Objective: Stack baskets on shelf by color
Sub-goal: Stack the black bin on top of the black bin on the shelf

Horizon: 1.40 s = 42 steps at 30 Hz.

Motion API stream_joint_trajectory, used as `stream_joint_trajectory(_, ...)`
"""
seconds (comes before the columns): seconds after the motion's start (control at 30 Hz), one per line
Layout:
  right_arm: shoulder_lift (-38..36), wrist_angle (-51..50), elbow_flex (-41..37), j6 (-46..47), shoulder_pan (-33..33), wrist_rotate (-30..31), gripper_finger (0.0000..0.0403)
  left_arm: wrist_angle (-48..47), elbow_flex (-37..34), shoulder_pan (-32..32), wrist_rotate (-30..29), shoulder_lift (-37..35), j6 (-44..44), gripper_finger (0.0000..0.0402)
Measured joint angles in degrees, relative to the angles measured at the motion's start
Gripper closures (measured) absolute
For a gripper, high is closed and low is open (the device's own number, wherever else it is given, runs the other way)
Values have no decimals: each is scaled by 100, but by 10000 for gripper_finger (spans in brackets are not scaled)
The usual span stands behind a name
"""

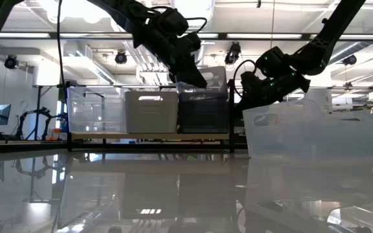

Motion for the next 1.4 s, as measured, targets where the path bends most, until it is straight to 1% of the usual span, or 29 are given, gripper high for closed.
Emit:
stream_joint_trajectory(0.13, -2, -5, 0, -34, 4, 3, 394, 12, 60, 2, -57, 4, 0, 304)
stream_joint_trajectory(0.27, -208, -418, 0, -246, 15, 169, 394, -246, 306, -19, -370, -30, 3, 255)
stream_joint_trajectory(0.37, -603, -1128, 0, -615, 20, 659, 394, -568, 514, -94, -687, -124, 7, 236)
stream_joint_trajectory(0.5, -1310, -2016, 0, -1095, 11, 1334, 394, -787, 701, -256, -1124, -209, 91, 231)
stream_joint_trajectory(0.57, -1630, -2278, 0, -1193, 13, 1503, 394, -611, 708, -312, -1148, -237, 128, 236)
stream_joint_trajectory(0.63, -1894, -2345, 0, -1200, 13, 1552, 394, -285, 700, -334, -1154, -255, 19, 251)
stream_joint_trajectory(0.7, -2096, -2354, 0, -1161, 13, 1552, 394, 75, 665, -334, -1172, -245, -178, 277)
stream_joint_trajectory(0.8, -2298, -2359, -2, -1074, 13, 1552, 394, 528, 431, -324, -1187, -234, -304, 325)
stream_joint_trajectory(0.9, -2397, -2431, -7, -1047, 13, 1552, 394, 888, 128, -347, -1176, -154, -375, 371)
stream_joint_trajectory(0.97, -2403, -2452, -10, -1043, 13, 1552, 394, 1005, -75, -355, -1170, -124, -490, 392)
stream_joint_trajectory(1.03, -2383, -2466, -15, -1032, 13, 1552, 394, 1307, -233, -361, -1168, -65, -607, 397)
stream_joint_trajectory(1.17, -2330, -2558, -17, -1035, 29, 1553, 394, 1551, -411, -363, -1207, -51, -724, 392)
stream_joint_trajectory(1.3, -2311, -2633, -46, -1049, 37, 1552, 394, 1529, -201, -376, -1236, -117, -754, 391)
stream_joint_trajectory(1.33, -2315, -2630, -58, -1049, 37, 1552, 394, 1536, -126, -376, -1310, -160, -775, 391)
stream_joint_trajectory(1.4, -2317, -2638, -87, -1049, 37, 1553, 394, 1594, 70, -359, -1690, -202, -874, 394)
